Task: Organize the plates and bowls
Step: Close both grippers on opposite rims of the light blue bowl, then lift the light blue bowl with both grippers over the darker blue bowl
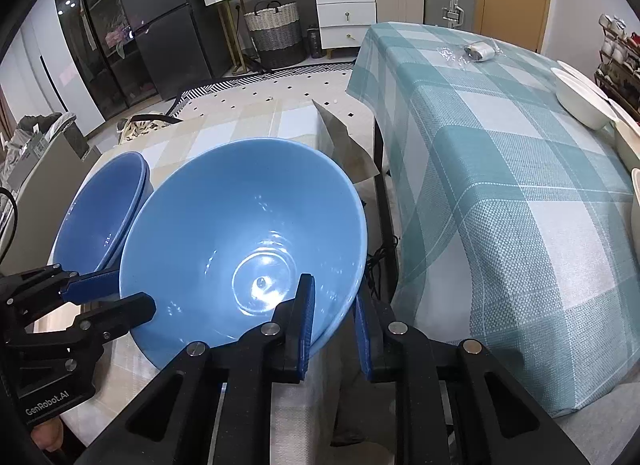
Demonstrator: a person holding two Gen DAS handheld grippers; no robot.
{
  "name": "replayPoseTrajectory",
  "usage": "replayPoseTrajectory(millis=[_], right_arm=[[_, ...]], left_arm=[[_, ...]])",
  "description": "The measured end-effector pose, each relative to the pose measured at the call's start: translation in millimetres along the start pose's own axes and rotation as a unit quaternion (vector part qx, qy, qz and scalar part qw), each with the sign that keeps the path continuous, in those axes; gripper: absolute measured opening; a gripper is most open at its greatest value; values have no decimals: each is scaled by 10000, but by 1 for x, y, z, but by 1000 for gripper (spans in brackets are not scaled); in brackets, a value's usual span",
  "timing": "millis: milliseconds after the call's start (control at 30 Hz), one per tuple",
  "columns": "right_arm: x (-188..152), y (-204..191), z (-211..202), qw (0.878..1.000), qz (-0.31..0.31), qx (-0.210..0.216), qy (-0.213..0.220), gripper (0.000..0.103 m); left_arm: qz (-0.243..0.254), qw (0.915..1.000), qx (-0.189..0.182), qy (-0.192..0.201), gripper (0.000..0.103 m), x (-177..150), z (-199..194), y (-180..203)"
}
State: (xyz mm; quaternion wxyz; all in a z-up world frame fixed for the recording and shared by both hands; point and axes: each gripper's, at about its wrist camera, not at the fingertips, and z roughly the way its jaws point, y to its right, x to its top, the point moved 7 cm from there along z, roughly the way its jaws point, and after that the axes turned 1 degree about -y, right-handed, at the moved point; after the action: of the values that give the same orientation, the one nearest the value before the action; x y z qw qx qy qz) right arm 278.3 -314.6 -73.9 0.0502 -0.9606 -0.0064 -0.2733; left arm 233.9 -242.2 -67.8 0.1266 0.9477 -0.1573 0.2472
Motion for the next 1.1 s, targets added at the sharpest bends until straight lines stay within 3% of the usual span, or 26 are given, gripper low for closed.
replayPoseTrajectory(millis=[533,1100], right_arm=[[3,-2,-16,9999,-22,-45,165,19],[12,-23,-63,9977,-122,-63,667,19]], left_arm=[[161,9994,79,286,35,7,-20,3],[136,9974,90,706,35,17,-61,0]])
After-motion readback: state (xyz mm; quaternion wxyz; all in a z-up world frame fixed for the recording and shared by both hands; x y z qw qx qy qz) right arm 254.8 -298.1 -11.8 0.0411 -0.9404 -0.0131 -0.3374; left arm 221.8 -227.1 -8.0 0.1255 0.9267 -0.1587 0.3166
